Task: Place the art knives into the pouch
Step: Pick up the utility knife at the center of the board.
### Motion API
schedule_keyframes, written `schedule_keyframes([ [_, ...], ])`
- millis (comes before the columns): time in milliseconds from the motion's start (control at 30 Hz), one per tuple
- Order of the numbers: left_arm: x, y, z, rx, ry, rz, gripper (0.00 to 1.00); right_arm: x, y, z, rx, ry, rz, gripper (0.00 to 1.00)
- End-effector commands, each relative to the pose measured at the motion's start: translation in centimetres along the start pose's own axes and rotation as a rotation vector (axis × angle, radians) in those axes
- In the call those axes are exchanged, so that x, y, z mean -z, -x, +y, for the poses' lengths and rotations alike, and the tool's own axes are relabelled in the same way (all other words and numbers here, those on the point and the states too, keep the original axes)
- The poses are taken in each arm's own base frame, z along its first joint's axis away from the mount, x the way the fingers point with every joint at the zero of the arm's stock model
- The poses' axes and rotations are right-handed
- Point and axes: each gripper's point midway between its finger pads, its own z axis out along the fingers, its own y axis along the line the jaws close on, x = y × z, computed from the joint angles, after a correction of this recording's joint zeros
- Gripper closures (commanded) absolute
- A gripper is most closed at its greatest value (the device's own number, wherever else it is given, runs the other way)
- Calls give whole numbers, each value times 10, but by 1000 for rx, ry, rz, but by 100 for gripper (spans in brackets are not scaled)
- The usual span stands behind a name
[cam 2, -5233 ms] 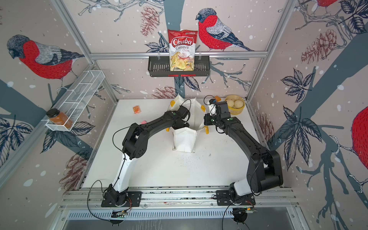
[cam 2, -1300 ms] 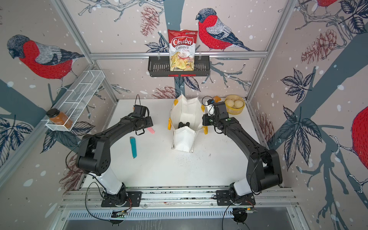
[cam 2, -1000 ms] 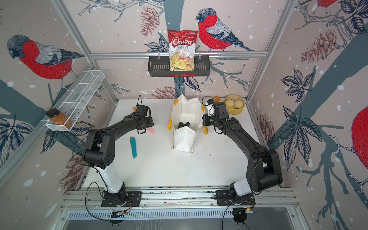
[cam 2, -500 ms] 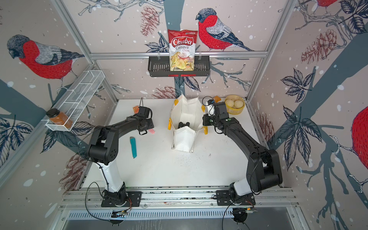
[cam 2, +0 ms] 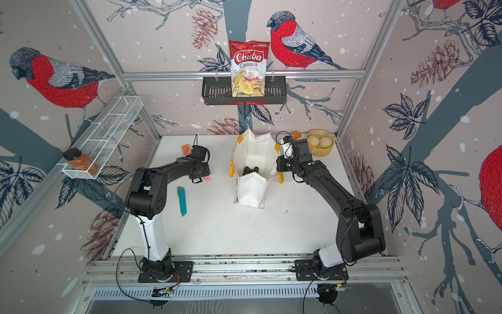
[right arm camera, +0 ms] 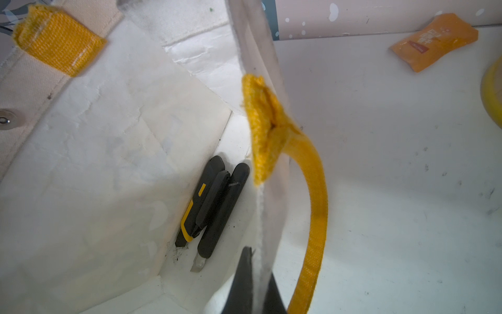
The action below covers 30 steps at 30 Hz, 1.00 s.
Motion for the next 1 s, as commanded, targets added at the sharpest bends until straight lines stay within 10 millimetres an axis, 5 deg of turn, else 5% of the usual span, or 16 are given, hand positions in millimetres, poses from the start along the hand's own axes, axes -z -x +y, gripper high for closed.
schedule_keyframes([
  [0,0,-1,10,-35,54,8,49,2,7,2,6,8,-26,100],
  [967,-7,-32,-32,-168,-58,104,65,3,6,3,3,9,-27,100],
])
